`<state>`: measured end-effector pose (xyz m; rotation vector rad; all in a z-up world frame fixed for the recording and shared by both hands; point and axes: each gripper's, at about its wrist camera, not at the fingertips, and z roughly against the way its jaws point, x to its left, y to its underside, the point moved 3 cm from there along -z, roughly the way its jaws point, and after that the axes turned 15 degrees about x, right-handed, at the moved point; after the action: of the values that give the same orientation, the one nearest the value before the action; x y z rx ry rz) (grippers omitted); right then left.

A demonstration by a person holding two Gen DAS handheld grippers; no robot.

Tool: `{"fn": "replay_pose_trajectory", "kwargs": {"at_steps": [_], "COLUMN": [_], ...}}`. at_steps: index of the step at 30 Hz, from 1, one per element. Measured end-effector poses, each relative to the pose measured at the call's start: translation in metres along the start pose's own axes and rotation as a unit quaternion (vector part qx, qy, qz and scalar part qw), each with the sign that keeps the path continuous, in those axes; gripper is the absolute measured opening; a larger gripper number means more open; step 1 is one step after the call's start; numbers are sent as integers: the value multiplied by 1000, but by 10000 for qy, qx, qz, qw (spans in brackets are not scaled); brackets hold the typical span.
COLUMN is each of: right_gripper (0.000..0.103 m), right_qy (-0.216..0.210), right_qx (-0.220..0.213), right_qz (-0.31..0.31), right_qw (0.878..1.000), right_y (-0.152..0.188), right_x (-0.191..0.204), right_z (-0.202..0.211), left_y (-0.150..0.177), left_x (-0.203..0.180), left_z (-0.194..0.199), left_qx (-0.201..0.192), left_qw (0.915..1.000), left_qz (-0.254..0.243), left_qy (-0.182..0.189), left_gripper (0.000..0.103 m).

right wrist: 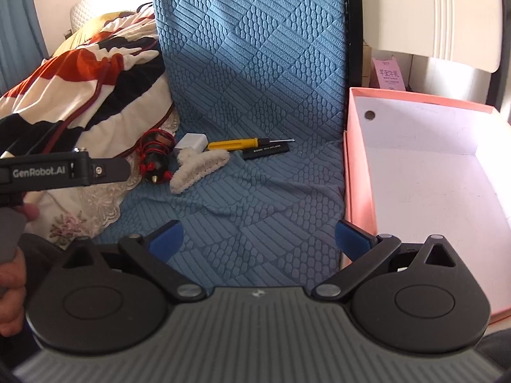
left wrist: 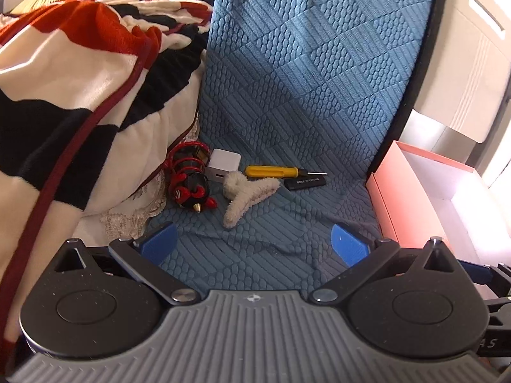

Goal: Organize rigid objects
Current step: 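Close the right gripper on the black USB stick while the left gripper closes on the white fluffy clip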

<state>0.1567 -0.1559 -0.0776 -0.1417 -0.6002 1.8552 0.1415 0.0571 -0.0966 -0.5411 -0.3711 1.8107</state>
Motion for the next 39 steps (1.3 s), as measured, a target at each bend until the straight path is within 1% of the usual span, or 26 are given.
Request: {"fn": "replay_pose_trajectory", "kwargs": {"at_steps": [5, 7, 8, 10, 12, 14, 17, 19, 21, 25, 27, 30, 32, 34, 36, 37, 39], "right_gripper": [103, 103, 103, 103, 103, 101, 93, 81, 77, 77, 78, 78, 78, 78, 78, 78, 78], "right_qy": [-176, -249, -223, -167, -182, -194, -122, -158, -197, -340, -339, -357, -255, 35, 104, 98, 137], "right_qx": [-221, -209, -163, -107, -143, -172, -179, -120, -30, 108, 137, 299, 342, 296, 395, 483, 637], "right_qz": [-66, -30, 13, 136, 250, 362, 422, 415, 330, 206, 326, 580, 692, 763, 924, 995, 1182], "right_qw": [9996, 9995, 9996, 9997, 9994, 9990, 9989, 9989, 9993, 9991, 9988, 9972, 9967, 9966, 9949, 9938, 9908], "right_y": [-13, -19, -21, -25, -29, -34, -46, -56, -67, -88, -100, -117, -126, -133, -139, -141, -143], "right_x": [-6, -7, -6, -4, -1, 2, 1, -2, -6, -13, -12, -9, -9, -8, -7, -6, -5], "right_z": [-5, -11, -15, -22, -25, -30, -40, -50, -60, -78, -87, -109, -125, -142, -163, -173, -191], "left_y": [-10, -14, -16, -20, -22, -24, -28, -30, -33, -39, -42, -46, -50, -55, -57, -58, -58], "left_x": [7, 11, 12, 11, 10, 9, 9, 9, 10, 12, 12, 11, 10, 11, 15, 17, 21], "left_z": [-23, -33, -37, -43, -50, -57, -65, -72, -80, -95, -103, -113, -122, -134, -148, -154, -162], "left_qx": [175, 271, 280, 307, 311, 349, 385, 429, 492, 617, 672, 721, 755, 836, 959, 1043, 1174], "left_qw": [9997, 9991, 9990, 9990, 9992, 9991, 9989, 9988, 9985, 9977, 9974, 9972, 9969, 9962, 9946, 9937, 9919], "left_qz": [139, 267, 290, 234, 158, 129, 131, 147, 164, 233, 244, 209, 194, 178, 275, 329, 464], "left_qy": [70, 193, 199, 230, 202, 205, 246, 198, 171, 152, 129, 24, -87, -188, -268, -265, -111], "left_gripper": [103, 102, 102, 102, 102, 102, 98, 95, 91, 87, 87, 85, 84, 78, 73, 70, 70]}}
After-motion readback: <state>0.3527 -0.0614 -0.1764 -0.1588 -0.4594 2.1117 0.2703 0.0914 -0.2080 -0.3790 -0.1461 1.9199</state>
